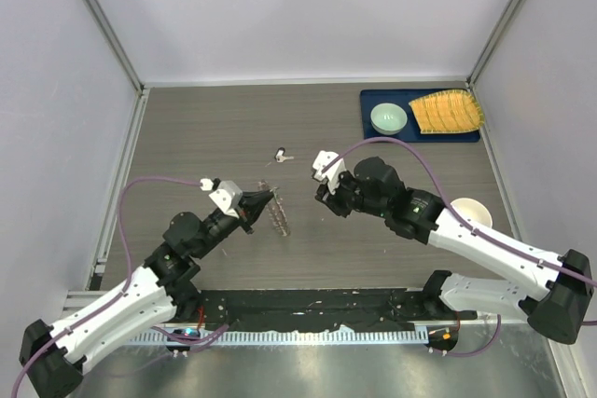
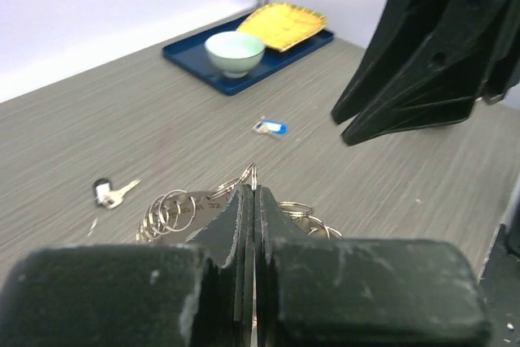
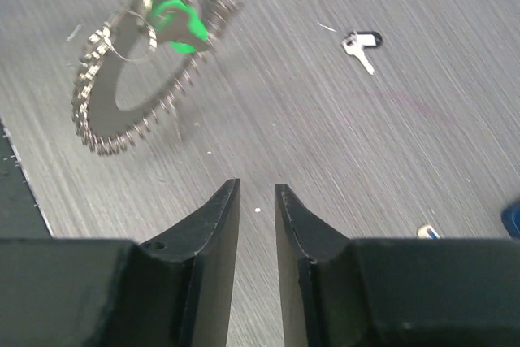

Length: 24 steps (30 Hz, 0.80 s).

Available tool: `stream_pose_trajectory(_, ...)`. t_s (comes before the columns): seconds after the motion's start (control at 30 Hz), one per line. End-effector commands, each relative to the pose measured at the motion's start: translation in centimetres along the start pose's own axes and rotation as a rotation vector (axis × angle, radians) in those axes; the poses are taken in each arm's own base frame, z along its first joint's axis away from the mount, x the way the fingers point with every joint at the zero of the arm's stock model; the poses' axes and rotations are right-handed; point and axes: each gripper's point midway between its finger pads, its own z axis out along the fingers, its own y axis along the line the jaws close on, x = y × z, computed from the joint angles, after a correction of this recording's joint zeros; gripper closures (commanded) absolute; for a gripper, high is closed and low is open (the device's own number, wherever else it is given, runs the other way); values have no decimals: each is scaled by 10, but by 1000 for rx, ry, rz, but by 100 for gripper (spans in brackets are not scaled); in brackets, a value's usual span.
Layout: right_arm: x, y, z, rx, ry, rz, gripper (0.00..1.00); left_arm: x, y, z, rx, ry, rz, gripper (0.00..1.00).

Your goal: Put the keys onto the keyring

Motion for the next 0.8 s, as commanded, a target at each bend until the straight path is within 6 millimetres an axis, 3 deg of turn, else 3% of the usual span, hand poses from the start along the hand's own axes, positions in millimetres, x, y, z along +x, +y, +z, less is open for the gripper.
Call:
stream_pose_trajectory(0.0, -16, -26, -12, 159, -72, 54, 66, -17, 23, -12, -133, 23, 45, 100)
stream_pose_trajectory(0.3, -25, -47, -22, 314, -181, 203, 27, -17, 42, -33, -246, 98, 65, 100)
stream_pose_trajectory(0.4, -20, -64, -27, 431, -208, 317, 0, -16, 44, -37, -256, 132, 73, 100)
stream_pose_trajectory(0.77, -24, -75, -33, 478, -256, 465, 0, -18, 44, -56, -282, 183, 43, 100)
